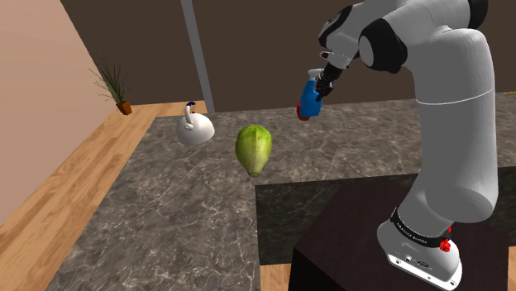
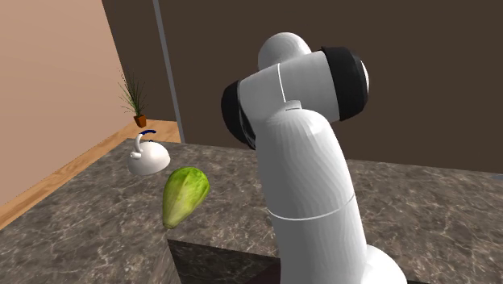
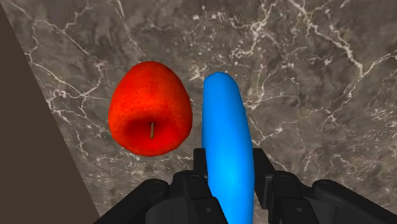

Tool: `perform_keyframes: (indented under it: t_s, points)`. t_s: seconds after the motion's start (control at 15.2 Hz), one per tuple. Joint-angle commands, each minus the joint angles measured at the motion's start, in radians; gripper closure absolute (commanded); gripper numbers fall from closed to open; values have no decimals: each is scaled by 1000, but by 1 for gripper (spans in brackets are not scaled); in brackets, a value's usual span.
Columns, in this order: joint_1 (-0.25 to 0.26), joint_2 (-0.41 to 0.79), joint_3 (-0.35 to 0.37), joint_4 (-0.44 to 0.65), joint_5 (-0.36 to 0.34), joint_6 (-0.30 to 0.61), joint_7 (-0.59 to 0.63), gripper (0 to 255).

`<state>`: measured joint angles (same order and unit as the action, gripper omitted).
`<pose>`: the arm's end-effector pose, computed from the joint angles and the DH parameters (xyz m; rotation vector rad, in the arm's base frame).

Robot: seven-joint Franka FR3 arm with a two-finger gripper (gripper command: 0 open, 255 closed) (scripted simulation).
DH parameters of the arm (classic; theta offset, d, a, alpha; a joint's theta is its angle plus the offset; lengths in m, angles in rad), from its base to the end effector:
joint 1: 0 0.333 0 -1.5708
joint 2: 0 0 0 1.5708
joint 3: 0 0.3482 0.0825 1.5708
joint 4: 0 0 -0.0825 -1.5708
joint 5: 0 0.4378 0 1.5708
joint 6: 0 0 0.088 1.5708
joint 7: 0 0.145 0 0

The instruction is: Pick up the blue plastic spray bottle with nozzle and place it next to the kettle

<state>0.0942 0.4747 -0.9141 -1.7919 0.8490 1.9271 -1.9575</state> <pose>0.5532 -0.4103 0.3348 -2.6849 -1.1525 -0.5536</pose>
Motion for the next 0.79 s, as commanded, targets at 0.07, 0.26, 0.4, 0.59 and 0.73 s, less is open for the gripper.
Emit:
perform_keyframes:
  t_s: [0.07,0.26,0.4,0.59,0.73]
  points:
    - [5,-18,-13,17,-21,-23,20,255]
    - [12,-36,-24,34,-42,-46,41,255]
    - [16,-48,-31,46,-55,-62,55,255]
    - [21,-64,-41,67,-73,-87,76,255]
    - [23,-73,-47,82,-84,-104,89,255]
